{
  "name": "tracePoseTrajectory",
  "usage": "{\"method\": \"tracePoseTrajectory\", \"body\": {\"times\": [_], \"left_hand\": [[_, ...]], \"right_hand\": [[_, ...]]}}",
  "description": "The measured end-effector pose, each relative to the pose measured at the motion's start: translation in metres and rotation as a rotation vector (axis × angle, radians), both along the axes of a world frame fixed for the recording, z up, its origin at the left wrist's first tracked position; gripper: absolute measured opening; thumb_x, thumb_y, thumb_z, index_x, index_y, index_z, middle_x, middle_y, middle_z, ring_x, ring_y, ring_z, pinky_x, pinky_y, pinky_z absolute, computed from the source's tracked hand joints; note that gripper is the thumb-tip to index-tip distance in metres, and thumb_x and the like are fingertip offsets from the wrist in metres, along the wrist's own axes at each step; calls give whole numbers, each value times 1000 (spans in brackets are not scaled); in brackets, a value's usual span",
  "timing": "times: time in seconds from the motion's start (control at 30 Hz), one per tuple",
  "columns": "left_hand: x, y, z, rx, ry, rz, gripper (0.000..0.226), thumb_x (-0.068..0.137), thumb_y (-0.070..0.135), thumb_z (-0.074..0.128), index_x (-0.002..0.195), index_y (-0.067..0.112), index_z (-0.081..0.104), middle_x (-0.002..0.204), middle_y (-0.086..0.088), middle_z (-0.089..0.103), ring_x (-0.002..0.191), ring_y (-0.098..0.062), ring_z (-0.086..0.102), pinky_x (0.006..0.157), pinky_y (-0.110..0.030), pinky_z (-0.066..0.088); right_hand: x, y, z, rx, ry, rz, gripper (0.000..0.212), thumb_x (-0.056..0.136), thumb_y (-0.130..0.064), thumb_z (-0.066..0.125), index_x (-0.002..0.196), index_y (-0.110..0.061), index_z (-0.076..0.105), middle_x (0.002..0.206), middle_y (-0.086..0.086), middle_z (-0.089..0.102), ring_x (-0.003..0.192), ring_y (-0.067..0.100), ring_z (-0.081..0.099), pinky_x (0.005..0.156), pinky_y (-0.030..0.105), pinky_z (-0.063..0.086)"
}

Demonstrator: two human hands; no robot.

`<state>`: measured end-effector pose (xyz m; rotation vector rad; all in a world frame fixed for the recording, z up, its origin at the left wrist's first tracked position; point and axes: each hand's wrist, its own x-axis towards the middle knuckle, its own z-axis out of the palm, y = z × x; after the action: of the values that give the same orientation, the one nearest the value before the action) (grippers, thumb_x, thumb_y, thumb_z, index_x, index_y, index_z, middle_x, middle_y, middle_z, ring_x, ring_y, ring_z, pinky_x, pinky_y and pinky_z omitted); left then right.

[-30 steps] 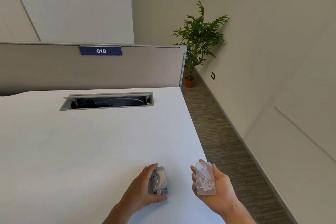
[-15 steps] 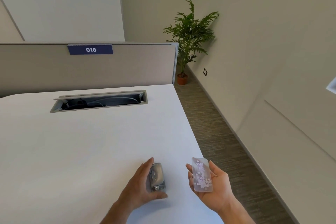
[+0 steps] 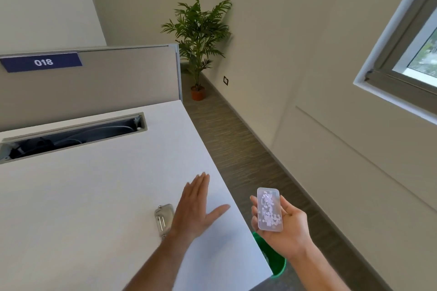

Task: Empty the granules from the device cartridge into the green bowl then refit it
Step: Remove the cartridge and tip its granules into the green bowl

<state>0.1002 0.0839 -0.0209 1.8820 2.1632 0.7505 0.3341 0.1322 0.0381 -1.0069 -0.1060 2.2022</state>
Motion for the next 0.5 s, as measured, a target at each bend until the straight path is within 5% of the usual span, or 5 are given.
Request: {"method": "tracePoseTrajectory", "body": {"times": [0.5], "left_hand": [[183,87,-24,-130,228,5,122,74,96,20,157,12,-8,167,-10,-7,154,-24,-9,126,-52,3]], "right_hand": [[188,96,-41,71,29,-8,56,99,-48,41,116,-5,73,120,18,73,80,25,59,70,39,42]]}}
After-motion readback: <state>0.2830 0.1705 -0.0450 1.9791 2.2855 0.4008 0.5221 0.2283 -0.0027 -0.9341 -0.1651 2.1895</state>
